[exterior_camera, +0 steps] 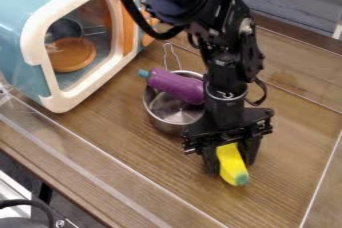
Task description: Put the banana in the silver pot
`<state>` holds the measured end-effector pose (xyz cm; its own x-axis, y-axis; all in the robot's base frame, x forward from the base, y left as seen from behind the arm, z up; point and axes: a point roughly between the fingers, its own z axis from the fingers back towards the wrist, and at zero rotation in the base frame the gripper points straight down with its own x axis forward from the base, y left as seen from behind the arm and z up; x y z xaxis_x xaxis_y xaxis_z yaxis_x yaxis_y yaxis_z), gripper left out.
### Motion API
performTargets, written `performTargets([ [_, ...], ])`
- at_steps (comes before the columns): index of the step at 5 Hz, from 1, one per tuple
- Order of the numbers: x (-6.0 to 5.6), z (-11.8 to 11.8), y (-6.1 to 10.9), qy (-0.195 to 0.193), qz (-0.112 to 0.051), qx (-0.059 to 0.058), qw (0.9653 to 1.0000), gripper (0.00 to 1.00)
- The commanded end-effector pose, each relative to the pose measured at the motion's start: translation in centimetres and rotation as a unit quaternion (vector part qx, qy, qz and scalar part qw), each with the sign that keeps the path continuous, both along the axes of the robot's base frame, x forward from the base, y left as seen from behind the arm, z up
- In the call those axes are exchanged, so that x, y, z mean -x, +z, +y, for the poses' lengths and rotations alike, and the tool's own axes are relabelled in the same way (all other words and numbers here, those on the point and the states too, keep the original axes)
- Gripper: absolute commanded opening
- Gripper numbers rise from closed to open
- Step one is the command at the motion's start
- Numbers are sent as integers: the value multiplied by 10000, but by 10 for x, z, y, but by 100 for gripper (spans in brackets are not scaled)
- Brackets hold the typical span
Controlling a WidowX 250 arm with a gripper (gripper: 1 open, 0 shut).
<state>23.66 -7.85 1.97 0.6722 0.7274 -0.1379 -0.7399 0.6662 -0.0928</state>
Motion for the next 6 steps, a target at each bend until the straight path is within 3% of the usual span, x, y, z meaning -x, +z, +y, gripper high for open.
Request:
performTargets([
  [1,0,-3,8,-165,-32,-11,9999,0],
  [6,9,-3,31,-711,288,-111,9970,0],
])
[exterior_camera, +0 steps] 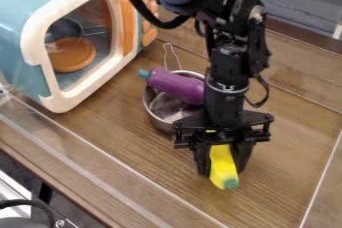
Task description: Put the banana in the silver pot
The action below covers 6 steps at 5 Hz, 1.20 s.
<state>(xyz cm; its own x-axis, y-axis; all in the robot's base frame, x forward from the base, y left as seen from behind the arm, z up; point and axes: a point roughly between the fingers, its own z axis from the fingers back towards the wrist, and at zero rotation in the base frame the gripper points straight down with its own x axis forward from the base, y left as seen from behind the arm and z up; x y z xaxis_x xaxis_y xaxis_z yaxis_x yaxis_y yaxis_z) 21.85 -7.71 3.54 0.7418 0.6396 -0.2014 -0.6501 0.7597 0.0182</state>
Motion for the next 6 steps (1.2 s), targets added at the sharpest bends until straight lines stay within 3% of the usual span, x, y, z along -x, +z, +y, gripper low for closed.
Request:
performTargets([
  [1,-7,-4,18,-120,-252,84,9996,0],
  [6,-1,-5,39,-492,29,161,9987,0],
])
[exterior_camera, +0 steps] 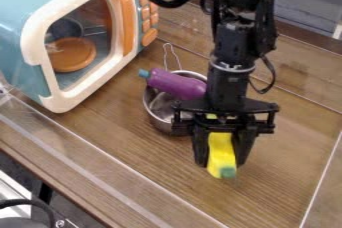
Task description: Put the banana in the silver pot
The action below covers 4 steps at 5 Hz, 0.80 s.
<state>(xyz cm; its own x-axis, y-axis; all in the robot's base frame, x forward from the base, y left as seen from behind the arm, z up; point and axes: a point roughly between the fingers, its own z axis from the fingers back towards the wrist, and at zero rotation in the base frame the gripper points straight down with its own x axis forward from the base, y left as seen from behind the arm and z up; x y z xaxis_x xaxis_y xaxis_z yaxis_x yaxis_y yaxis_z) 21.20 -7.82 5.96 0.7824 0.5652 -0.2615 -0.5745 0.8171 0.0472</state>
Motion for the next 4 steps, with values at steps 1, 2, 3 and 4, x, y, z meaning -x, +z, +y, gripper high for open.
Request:
performTargets([
  [1,-6,-3,18,-76,-257,130,9996,0],
  [2,-6,-2,21,-129,-218,162,9995,0],
  [3,-5,-1,22,-168,-183,188,9995,0],
  [4,-4,-1,24,-205,-146,214,9995,0],
])
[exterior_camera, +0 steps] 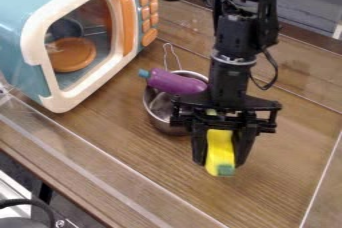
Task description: Put the banana in the silver pot
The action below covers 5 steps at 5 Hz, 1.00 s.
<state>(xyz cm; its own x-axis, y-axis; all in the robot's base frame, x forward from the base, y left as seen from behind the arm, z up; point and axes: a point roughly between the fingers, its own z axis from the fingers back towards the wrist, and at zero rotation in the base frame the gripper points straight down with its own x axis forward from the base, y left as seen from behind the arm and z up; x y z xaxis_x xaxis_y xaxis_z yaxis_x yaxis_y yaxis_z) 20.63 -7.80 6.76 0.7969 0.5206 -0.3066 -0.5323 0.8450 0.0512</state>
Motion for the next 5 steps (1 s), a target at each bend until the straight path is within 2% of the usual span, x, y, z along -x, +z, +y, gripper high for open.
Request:
performTargets([
  [1,-9,0,18,-1,-309,139,9994,0],
  [4,-6,6,29,-263,-278,233,9990,0],
  [5,-6,9,36,-351,-302,302,9985,0],
])
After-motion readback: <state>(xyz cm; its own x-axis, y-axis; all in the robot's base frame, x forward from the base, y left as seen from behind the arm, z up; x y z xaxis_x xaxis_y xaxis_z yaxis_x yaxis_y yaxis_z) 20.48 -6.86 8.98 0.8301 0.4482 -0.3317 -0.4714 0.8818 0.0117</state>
